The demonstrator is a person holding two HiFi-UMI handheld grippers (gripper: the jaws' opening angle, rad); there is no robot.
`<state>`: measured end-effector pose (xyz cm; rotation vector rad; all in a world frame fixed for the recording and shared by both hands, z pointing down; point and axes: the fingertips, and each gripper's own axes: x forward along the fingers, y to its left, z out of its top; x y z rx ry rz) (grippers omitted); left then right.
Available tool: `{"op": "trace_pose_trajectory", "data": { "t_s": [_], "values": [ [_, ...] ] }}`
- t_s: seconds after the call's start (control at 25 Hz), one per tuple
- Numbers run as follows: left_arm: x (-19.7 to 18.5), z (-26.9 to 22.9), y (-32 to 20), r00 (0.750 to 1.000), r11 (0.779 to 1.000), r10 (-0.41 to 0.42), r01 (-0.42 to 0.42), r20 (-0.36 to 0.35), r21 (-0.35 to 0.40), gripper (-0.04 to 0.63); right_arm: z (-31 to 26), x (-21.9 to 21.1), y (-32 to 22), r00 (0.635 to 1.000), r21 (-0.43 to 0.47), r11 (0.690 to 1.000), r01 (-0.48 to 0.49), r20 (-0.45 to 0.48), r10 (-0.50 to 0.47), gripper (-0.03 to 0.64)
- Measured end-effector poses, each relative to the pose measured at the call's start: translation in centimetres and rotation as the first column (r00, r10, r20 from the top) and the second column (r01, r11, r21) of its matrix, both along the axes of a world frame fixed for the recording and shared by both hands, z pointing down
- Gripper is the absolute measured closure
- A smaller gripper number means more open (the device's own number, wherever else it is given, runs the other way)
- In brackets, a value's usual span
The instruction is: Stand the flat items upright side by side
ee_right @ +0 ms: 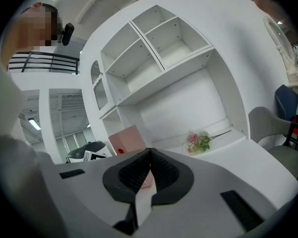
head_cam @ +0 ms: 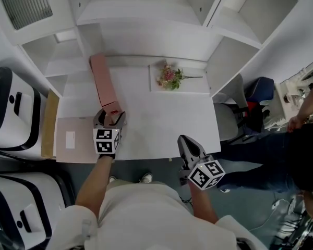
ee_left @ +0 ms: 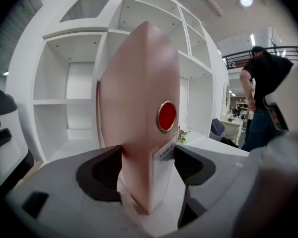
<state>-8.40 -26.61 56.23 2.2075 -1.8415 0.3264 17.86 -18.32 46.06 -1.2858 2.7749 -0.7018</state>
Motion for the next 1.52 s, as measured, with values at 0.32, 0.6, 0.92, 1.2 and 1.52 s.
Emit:
{"op": "trace_pose_trajectory", "data": {
  "t_s": [0.32, 0.6, 0.92, 1.2, 1.52],
  "values": [
    [-1.9, -0.1, -4.1, 1.000, 0.999, -0.014, 0.014, 0.008, -0.033, 0.270, 0.3, 0.7, 0.1, 1.000, -0.009, 1.000, -0.020, -0.008, 0.020, 0.615],
    [-4.5, 0.1, -6.5, 0.999, 0.997, -0.044, 0.044, 0.008, -0.059, 0.296, 0.4, 1.4, 0.5, 0.999, -0.018, 0.999, -0.043, -0.017, 0.042, 0.615],
    [-6.6, 0.2, -7.4, 0.995, 0.993, -0.096, 0.097, 0.019, -0.066, 0.314, 0.7, 1.4, 0.8, 0.999, -0.027, 0.999, -0.046, -0.024, 0.045, 0.615],
    [-8.4, 0.3, -9.0, 0.988, 0.985, -0.154, 0.155, 0.015, -0.079, 0.329, 1.0, 1.5, 1.1, 0.998, -0.036, 0.998, -0.061, -0.026, 0.060, 0.615],
    [-9.9, 0.3, -10.8, 0.977, 0.973, -0.213, 0.215, 0.027, -0.090, 0.333, 1.4, 3.0, 1.3, 0.994, -0.045, 0.993, -0.109, -0.021, 0.108, 0.615]
  ]
}}
